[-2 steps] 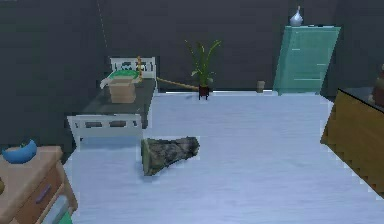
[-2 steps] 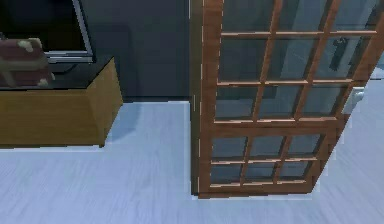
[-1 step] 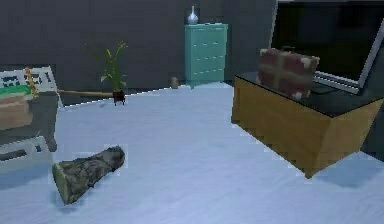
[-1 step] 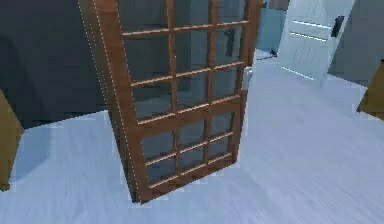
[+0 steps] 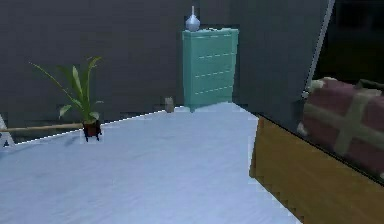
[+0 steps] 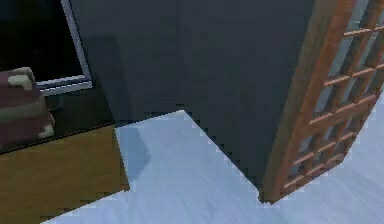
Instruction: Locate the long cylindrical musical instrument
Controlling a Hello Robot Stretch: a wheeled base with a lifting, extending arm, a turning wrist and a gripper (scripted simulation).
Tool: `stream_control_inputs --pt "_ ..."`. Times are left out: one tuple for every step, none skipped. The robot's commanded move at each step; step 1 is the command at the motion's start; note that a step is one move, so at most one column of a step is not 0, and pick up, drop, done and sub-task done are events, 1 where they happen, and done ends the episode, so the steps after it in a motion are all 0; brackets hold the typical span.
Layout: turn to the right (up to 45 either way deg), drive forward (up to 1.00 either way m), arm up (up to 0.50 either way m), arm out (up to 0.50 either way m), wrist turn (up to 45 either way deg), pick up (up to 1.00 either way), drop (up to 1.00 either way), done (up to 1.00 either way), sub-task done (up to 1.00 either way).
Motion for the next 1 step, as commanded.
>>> stream_control_inputs --pt "0.0 0.85 0.00 0.00 0.0 0.00 0.00 0.00 0.00"
